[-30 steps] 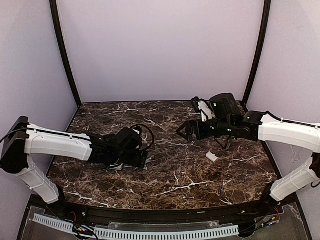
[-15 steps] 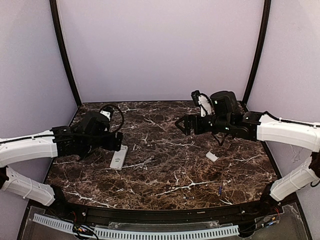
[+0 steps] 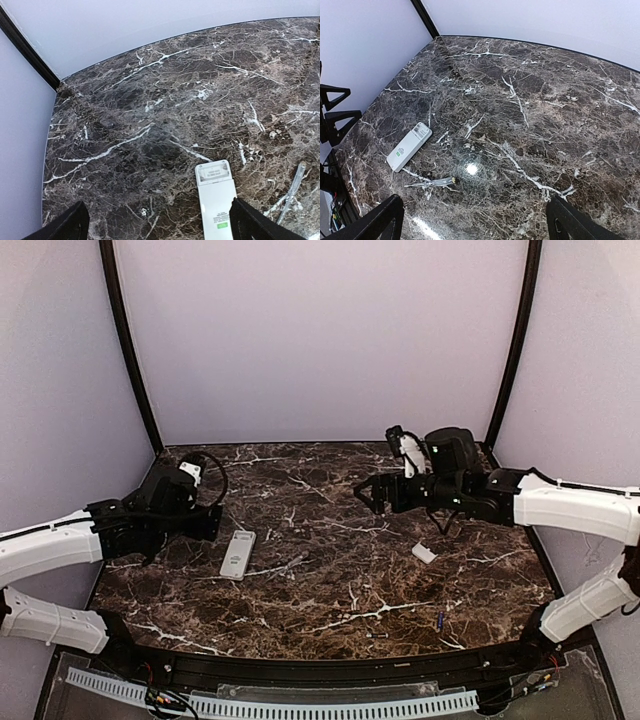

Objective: Unload the batteries from the remote control

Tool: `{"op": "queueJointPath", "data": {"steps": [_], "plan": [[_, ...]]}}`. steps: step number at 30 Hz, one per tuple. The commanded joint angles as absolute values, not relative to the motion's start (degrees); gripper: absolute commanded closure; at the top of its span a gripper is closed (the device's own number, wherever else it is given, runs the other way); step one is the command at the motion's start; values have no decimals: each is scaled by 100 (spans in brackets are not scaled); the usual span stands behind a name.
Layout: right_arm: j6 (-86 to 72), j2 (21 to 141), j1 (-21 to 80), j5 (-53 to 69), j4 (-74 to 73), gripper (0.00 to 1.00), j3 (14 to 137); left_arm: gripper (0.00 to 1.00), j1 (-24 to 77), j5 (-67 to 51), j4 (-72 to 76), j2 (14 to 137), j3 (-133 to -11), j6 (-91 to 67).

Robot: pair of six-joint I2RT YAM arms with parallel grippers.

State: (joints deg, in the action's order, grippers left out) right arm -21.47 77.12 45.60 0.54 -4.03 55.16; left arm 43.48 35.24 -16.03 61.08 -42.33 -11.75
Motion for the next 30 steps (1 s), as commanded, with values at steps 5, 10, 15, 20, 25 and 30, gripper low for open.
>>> {"op": "queueJointPath", "data": {"steps": [5, 10, 15, 20, 25, 30], "plan": [[-2098, 7009, 3419, 505, -76, 1, 5033, 1, 3544, 3612, -700, 5797, -3738, -583], [-1989, 6772, 2646, 529, -48, 1, 4896, 4, 2673, 3795, 474, 5713, -3184, -313], [-2092, 6517, 1858, 737, 181, 1, 4611, 5, 1754, 3342, 1729, 5763, -2426, -123], [-2121, 6412, 1505, 861, 281, 1, 4436, 5, 1203, 2984, 3199, 6423, -1989, 257], [-2046, 6230, 1412, 974, 324, 1, 4283, 5, 896, 2753, 5374, 7696, -1650, 855], [-2021, 6069, 1363, 1044, 307, 1, 4237, 5, 480, 2130, 6158, 8360, -1588, 524]]}}
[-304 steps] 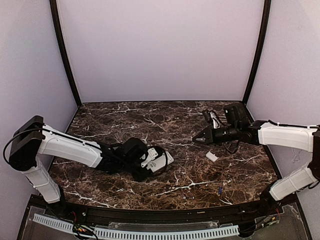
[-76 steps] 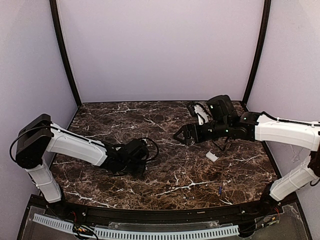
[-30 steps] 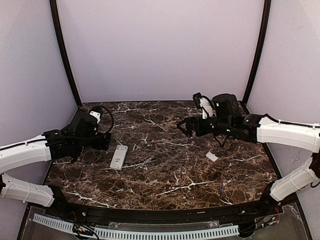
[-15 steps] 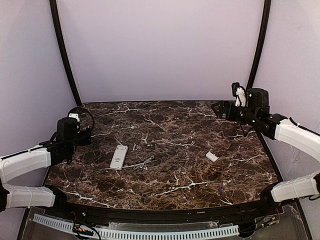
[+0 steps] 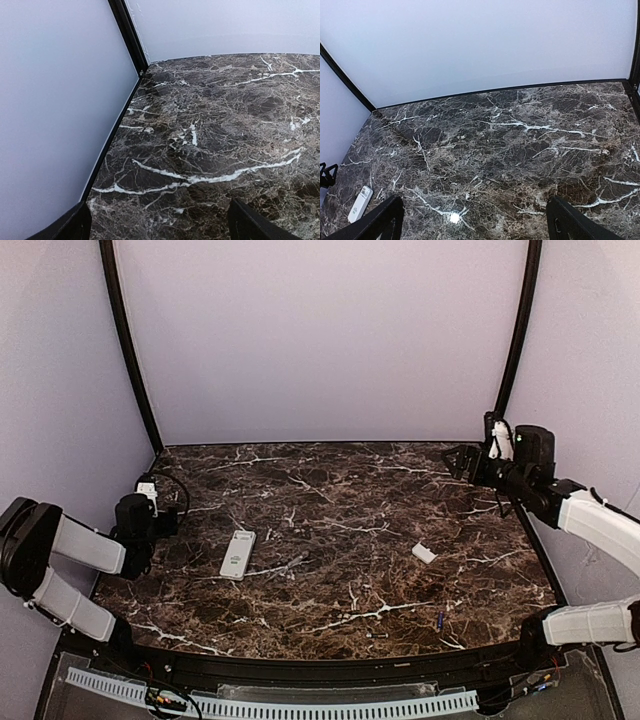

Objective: Unload the batteries from the remote control

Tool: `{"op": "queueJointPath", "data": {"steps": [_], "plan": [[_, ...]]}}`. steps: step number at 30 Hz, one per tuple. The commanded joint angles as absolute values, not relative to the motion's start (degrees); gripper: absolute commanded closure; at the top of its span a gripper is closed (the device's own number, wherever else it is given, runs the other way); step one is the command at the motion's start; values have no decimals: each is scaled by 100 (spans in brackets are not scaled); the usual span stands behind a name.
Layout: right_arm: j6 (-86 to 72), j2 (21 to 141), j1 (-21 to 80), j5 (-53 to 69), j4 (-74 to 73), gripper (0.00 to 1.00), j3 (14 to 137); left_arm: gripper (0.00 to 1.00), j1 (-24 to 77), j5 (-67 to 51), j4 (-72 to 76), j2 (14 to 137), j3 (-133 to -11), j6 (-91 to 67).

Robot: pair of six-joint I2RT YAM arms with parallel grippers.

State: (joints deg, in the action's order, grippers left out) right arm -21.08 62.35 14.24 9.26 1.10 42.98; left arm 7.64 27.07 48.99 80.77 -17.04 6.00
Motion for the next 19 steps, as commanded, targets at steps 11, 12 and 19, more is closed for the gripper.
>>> {"op": "queueJointPath", "data": {"steps": [11, 12, 19], "plan": [[-2054, 6016, 1335, 1072, 505, 1, 4080, 3, 359, 1586, 6638, 8994, -1595, 475], [-2056, 6020, 1336, 1069, 520, 1, 4071, 3, 356, 1579, 6755, 9036, -1584, 499], [-2081, 5976, 1336, 1044, 564, 2, 4041, 1, 360, 1601, 6779, 9043, -1573, 501]]}}
